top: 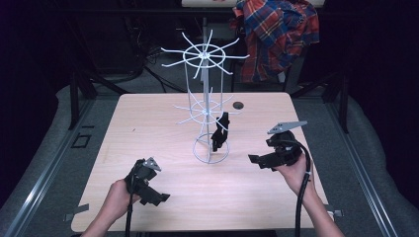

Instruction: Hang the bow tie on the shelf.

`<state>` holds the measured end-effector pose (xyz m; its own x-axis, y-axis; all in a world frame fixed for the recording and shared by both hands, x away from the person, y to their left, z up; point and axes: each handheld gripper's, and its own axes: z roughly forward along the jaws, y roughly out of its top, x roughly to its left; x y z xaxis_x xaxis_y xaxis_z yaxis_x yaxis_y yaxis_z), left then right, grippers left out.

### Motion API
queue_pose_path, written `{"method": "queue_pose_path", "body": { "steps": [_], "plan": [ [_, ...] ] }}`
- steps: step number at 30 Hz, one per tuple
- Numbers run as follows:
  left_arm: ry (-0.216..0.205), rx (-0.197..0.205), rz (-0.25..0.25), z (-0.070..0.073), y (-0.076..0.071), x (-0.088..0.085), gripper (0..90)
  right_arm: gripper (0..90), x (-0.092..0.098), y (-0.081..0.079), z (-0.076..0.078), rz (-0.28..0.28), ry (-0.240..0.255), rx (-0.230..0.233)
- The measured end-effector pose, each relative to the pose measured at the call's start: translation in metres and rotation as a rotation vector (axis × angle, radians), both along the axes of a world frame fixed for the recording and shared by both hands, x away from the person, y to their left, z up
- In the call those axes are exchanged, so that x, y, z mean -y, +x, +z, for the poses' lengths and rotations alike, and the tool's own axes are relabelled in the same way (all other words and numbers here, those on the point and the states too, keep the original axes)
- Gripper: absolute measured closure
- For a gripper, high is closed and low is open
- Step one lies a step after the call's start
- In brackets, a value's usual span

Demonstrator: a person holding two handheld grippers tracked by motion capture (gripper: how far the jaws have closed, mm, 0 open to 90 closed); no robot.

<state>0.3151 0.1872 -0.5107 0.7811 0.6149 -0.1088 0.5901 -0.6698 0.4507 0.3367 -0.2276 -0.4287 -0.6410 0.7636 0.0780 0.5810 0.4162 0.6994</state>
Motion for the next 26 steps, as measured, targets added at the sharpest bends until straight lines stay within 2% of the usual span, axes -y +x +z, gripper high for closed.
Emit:
{"method": "queue_pose_path", "body": {
  "steps": [3, 5, 6, 7, 10, 12, 13, 14, 16, 18, 19, 20, 21, 22, 23, 24, 26],
  "plan": [
    [-0.003, 0.002, 0.004, 0.001, 0.000, 0.000, 0.1, 8.3, 0.004, -0.008, -0.005, -0.005, -0.024, -0.015],
    [-0.002, 0.013, 0.010, 0.001, 0.000, -0.001, 0.1, 6.2, 0.005, -0.011, -0.007, -0.008, -0.034, -0.019],
    [-0.012, 0.032, 0.017, 0.004, 0.000, -0.001, 0.0, 1.1, 0.009, -0.015, -0.010, -0.007, -0.051, -0.031],
    [-0.016, 0.037, 0.022, 0.004, 0.000, -0.002, 0.1, 0.0, 0.011, -0.017, -0.011, -0.014, -0.068, -0.036],
    [-0.016, 0.034, 0.028, 0.004, 0.001, -0.003, 0.0, 0.0, 0.015, -0.023, -0.014, -0.024, -0.074, -0.038],
    [-0.007, 0.036, 0.032, 0.003, 0.002, -0.003, 0.1, 0.0, 0.020, -0.030, -0.022, -0.029, -0.106, -0.064],
    [-0.007, 0.036, 0.032, 0.003, 0.002, -0.003, 0.1, 0.0, 0.020, -0.030, -0.022, -0.029, -0.106, -0.064],
    [0.000, 0.054, 0.035, 0.004, 0.001, -0.002, 0.1, 0.0, 0.022, -0.035, -0.030, -0.028, -0.132, -0.081],
    [-0.004, 0.064, 0.040, 0.005, 0.001, -0.003, 0.2, 0.0, 0.024, -0.039, -0.038, -0.015, -0.153, -0.098],
    [-0.034, 0.053, 0.031, 0.005, 0.002, -0.005, 0.1, 0.0, 0.025, -0.042, -0.049, -0.007, -0.197, -0.120],
    [-0.034, 0.053, 0.031, 0.005, 0.002, -0.005, 0.1, 0.0, 0.025, -0.042, -0.049, -0.007, -0.197, -0.120],
    [-0.052, 0.052, 0.034, 0.005, 0.003, -0.006, 0.1, 0.0, 0.025, -0.042, -0.058, 0.004, -0.243, -0.149],
    [-0.052, 0.052, 0.034, 0.005, 0.003, -0.006, 0.1, 0.0, 0.025, -0.042, -0.058, 0.004, -0.243, -0.149],
    [-0.051, 0.049, 0.037, 0.004, 0.004, -0.005, 0.1, 0.0, 0.023, -0.040, -0.065, 0.012, -0.282, -0.173],
    [-0.051, 0.049, 0.037, 0.004, 0.004, -0.005, 0.1, 0.0, 0.023, -0.040, -0.065, 0.012, -0.282, -0.173],
    [-0.053, 0.049, 0.040, 0.004, 0.004, -0.005, 0.0, 0.0, 0.022, -0.037, -0.069, 0.023, -0.324, -0.185],
    [-0.058, 0.053, 0.045, 0.004, 0.005, -0.006, 0.1, 0.0, 0.022, -0.035, -0.074, 0.026, -0.343, -0.196]
  ]
}}
